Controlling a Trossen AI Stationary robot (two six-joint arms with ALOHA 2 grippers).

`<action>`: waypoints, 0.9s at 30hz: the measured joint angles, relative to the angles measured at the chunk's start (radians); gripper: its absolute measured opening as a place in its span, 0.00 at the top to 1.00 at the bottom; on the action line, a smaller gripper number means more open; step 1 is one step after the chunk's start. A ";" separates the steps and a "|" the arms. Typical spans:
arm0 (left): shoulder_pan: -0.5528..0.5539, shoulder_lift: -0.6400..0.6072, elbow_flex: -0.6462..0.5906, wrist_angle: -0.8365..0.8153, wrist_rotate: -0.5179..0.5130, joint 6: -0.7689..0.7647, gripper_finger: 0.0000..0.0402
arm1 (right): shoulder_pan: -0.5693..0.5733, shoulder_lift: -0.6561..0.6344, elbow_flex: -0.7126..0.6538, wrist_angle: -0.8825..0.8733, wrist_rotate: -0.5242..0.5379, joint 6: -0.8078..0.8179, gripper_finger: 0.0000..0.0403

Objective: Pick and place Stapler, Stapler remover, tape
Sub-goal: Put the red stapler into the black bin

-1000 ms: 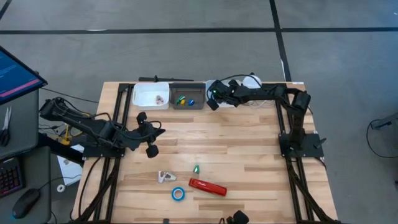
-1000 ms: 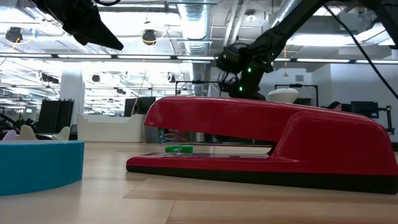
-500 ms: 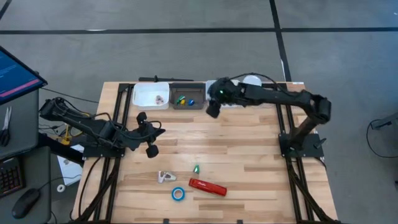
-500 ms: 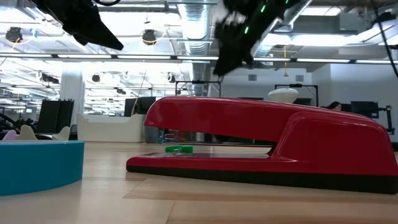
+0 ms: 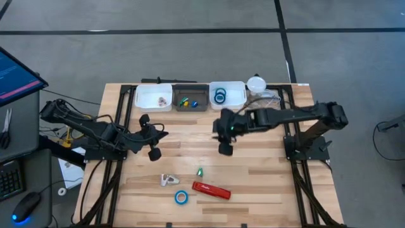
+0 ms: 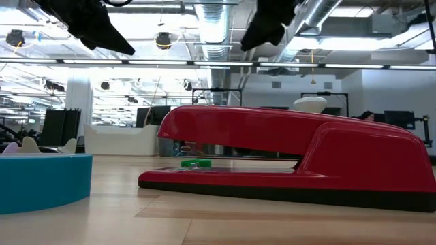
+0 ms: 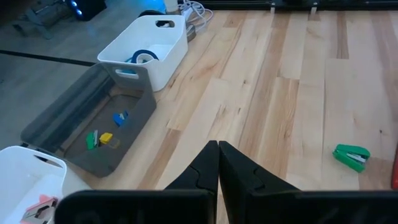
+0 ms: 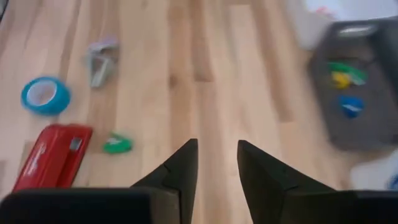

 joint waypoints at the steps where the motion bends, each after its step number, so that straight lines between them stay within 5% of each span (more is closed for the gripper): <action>1: 0.000 0.000 0.000 0.000 0.001 -0.001 0.99 | 0.015 0.004 -0.003 -0.018 0.000 0.000 0.75; 8: -0.001 0.000 0.000 0.000 0.055 -0.001 0.99 | 0.108 0.098 -0.001 -0.030 0.005 0.040 0.75; 15: -0.001 0.000 0.000 -0.002 0.055 -0.001 0.99 | 0.154 0.213 -0.003 -0.070 -0.004 0.246 0.74; 27: -0.001 0.000 0.000 -0.001 0.055 -0.001 0.99 | 0.248 0.314 -0.003 -0.101 -0.315 0.367 0.74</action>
